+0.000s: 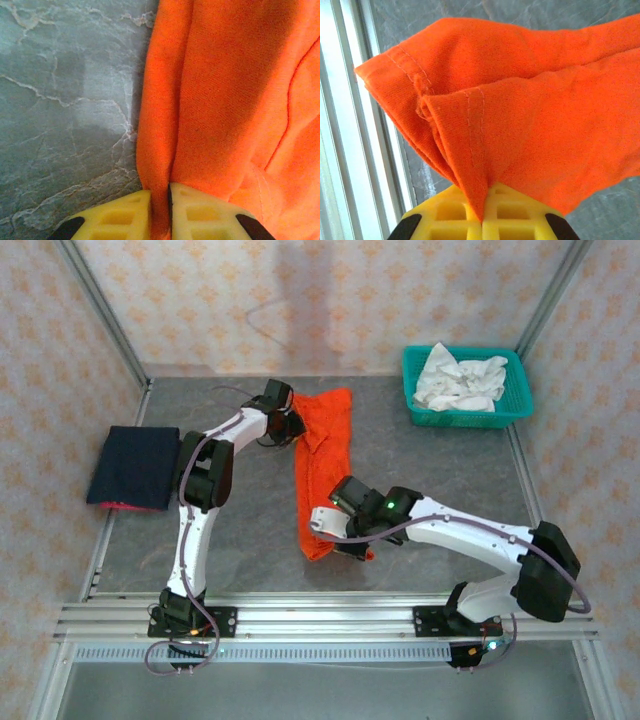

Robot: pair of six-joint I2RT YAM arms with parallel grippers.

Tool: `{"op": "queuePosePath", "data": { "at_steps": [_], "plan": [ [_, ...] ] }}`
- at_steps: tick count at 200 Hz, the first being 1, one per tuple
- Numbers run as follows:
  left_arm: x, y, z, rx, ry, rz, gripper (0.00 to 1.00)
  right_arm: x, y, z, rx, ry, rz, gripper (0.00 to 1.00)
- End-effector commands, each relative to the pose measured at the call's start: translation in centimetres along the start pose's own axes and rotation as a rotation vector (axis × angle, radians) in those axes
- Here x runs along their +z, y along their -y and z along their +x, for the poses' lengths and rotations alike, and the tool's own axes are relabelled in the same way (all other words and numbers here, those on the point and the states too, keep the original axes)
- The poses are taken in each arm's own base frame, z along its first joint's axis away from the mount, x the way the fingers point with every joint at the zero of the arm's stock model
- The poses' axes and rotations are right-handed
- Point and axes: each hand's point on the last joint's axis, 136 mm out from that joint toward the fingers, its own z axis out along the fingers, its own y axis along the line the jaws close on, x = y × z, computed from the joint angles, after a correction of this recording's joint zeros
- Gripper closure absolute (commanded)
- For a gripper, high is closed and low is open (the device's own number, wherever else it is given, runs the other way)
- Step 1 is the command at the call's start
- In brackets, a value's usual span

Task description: Fold and stack the t-shirts

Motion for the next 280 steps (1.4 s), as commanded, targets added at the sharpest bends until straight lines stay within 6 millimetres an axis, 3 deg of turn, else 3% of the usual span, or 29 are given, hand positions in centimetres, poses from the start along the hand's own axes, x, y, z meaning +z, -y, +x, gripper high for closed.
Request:
{"op": "queuePosePath", "data": {
  "at_steps": [1,21,67,106,146,190,230,280],
  "plan": [
    [1.2,-2.4,1.8,-0.008,-0.064,-0.068,0.91,-2.5,1.2,-1.0,-0.031,0.044,0.033,1.00],
    [1.5,-3.2,2.4,-0.008,-0.075,-0.084,1.00,-3.5,2.7,-1.3,-0.050,0.045,0.067,1.00],
    [2.1,-4.0,3.7,-0.008,-0.116,-0.081,1.00,-4.7,8.2,-2.9,-0.077,0.036,0.171,1.00],
    [2.0,-5.2,5.0,0.006,-0.143,-0.096,1.00,-4.7,8.6,-3.0,-0.092,0.011,0.136,1.00],
    [2.3,-5.0,5.2,-0.006,-0.146,-0.074,1.00,-2.6,8.0,-2.8,-0.048,0.024,0.072,1.00],
    [2.5,-5.3,5.3,0.000,-0.155,-0.085,1.00,-0.2,12.1,-3.6,-0.099,-0.032,0.177,1.00],
    [2.6,-5.7,5.6,-0.003,-0.161,-0.090,0.99,1.8,15.2,-4.1,-0.129,-0.066,0.165,1.00],
    [2.8,-5.9,5.8,-0.008,-0.170,-0.090,0.99,3.1,18.8,-4.8,-0.126,-0.052,0.178,1.00]
  ]
}}
